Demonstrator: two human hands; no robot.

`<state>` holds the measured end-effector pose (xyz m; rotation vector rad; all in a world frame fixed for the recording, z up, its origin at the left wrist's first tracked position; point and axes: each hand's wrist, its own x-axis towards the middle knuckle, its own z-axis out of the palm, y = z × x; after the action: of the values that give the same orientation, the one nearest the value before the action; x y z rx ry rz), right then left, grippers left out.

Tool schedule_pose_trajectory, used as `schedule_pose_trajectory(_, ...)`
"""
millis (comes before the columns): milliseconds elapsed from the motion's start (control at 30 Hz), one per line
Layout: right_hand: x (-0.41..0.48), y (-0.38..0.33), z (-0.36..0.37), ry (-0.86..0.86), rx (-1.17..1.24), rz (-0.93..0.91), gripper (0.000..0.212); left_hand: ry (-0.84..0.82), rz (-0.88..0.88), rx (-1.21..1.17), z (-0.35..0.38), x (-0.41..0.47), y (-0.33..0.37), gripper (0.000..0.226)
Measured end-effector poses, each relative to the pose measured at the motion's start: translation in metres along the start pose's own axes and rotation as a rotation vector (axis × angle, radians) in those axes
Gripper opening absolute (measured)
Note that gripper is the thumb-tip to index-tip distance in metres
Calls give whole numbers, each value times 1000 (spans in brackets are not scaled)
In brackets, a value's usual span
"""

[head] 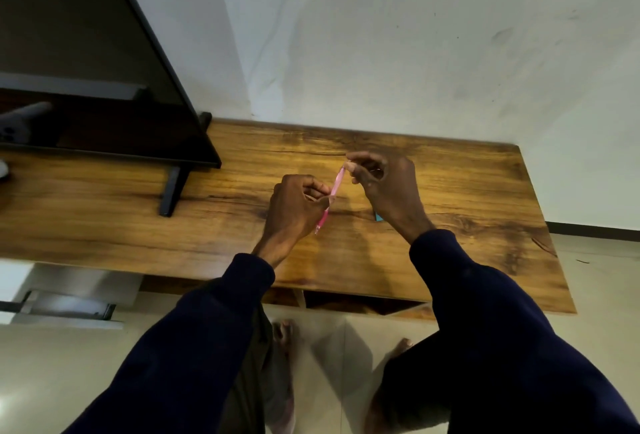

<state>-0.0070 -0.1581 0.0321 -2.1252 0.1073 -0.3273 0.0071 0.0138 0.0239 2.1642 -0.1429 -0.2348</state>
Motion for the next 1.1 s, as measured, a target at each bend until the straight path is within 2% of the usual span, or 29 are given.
schedule_pose_trajectory(200,1,-3,-2,-49,89,39,16,-28,-9,-60,-5,-6,-1,19)
schedule_pose_trajectory(367,2,-6,-4,-75,184,78,8,-60,26,-135,-4,-9,3,32)
schedule_pose_trajectory(567,2,-12,-6,-119,211,89,9,14,78,-221,-6,-11,11,27)
schedule_pose_trajectory(1100,5,-16,-1,-102,53,97,6,94,86,-170,-5,-9,7,26)
